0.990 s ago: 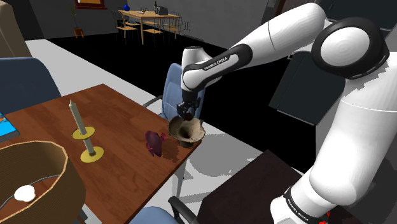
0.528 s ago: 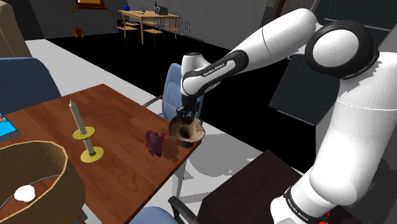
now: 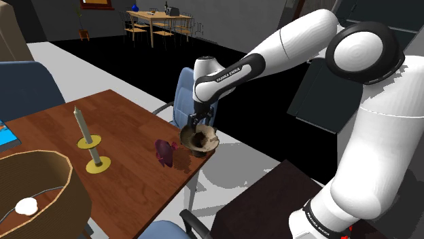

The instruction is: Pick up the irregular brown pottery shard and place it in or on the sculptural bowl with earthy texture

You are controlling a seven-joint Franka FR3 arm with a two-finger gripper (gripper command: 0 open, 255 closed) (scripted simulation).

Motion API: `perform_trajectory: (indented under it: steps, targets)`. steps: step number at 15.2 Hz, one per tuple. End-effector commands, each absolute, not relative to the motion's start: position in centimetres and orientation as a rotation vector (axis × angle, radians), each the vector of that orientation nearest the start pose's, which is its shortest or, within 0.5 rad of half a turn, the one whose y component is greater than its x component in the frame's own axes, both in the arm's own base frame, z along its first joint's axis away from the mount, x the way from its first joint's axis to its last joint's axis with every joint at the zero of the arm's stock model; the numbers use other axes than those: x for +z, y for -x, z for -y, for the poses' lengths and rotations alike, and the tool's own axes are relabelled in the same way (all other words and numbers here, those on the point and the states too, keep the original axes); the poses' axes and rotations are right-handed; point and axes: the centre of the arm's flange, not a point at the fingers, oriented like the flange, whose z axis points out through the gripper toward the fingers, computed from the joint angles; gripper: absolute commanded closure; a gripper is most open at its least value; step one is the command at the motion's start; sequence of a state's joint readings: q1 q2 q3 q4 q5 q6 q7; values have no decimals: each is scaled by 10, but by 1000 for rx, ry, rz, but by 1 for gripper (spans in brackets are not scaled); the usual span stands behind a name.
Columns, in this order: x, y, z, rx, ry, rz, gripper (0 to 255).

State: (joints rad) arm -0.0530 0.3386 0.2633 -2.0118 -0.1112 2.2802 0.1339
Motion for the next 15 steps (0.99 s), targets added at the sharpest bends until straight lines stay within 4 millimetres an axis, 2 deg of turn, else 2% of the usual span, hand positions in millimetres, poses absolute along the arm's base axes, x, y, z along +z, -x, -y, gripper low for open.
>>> perform_trajectory:
  steps: [1, 3, 7, 15]
  targets:
    - [286, -583, -117, 88, 3138, 219, 0]
    - [286, -583, -117, 88, 3138, 219, 0]
    - [336, -586, -118, 88, 3138, 219, 0]
    - [336, -586, -118, 88, 3138, 219, 0]
